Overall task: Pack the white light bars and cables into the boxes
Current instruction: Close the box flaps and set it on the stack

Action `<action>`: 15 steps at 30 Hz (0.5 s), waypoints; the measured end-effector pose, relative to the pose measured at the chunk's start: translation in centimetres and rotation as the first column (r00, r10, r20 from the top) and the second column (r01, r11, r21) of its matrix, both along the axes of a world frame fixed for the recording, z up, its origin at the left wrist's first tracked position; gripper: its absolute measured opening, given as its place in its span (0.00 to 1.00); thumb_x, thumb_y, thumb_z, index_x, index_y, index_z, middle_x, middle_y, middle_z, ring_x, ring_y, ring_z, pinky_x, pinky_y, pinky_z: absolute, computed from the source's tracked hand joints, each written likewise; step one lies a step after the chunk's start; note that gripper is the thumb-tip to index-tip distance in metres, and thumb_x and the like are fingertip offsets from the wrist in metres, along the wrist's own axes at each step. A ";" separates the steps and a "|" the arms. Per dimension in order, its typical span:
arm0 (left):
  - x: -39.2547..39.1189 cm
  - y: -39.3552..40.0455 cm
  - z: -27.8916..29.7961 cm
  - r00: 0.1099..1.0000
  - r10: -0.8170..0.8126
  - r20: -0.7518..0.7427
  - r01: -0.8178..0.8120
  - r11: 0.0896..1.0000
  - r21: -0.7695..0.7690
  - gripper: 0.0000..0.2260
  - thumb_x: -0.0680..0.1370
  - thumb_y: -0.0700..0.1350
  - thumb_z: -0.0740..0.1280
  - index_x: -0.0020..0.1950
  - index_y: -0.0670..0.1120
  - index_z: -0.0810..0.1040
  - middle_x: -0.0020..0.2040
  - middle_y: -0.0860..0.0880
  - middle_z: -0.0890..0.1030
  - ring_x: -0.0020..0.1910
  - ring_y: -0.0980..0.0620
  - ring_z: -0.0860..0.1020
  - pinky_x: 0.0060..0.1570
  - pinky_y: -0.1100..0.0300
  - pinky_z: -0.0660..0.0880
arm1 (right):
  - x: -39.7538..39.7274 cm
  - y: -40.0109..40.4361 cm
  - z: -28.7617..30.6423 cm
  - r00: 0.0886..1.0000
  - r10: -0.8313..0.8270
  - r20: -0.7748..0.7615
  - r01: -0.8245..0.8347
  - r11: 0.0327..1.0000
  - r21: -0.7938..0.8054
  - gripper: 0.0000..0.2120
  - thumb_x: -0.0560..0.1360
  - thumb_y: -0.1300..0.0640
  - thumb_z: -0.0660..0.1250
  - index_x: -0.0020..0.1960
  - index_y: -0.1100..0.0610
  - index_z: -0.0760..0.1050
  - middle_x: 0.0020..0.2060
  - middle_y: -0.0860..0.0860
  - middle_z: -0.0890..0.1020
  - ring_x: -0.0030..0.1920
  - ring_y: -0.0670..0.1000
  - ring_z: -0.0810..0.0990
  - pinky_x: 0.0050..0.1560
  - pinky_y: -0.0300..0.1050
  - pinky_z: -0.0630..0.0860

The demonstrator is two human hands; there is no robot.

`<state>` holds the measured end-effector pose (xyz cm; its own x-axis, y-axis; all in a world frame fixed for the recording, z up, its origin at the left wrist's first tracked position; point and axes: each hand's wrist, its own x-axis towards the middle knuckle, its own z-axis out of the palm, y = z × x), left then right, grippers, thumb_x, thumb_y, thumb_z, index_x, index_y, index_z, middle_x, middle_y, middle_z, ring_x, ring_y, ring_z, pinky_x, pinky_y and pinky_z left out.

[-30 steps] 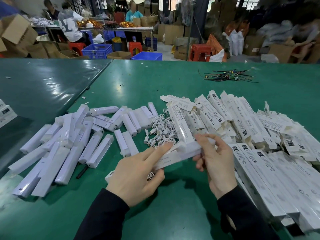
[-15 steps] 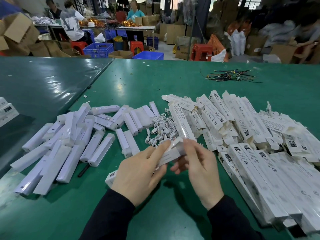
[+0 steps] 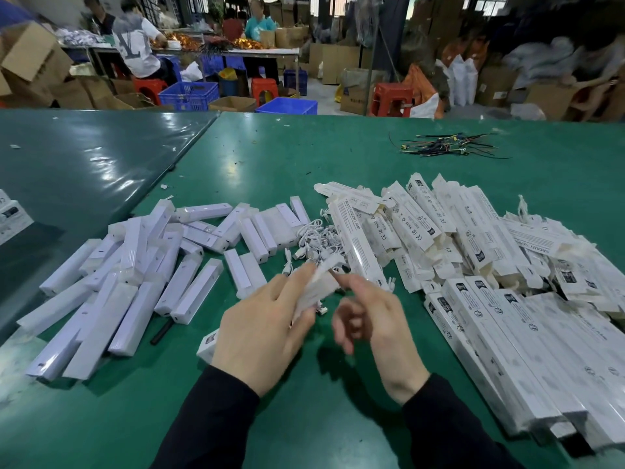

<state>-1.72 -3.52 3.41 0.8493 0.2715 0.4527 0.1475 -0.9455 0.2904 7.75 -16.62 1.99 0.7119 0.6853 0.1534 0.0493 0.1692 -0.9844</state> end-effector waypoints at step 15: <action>0.1 0.6 -0.8 0.976 0.214 0.035 -0.206 0.966 -0.158 0.21 0.76 0.46 0.67 0.68 0.50 0.71 0.48 0.47 0.82 0.40 0.40 0.78 0.34 0.52 0.72 | 0.7 1.0 -2.1 0.649 0.154 0.745 0.337 0.820 -0.463 0.10 0.72 0.49 0.71 0.51 0.51 0.77 0.55 0.48 0.71 0.51 0.52 0.73 0.54 0.49 0.72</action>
<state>-1.61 -2.87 2.65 0.7426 0.5108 0.4331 0.3194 -0.8385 0.4414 8.48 -15.61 -0.10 0.5887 0.7559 0.2864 0.7600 -0.3970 -0.5145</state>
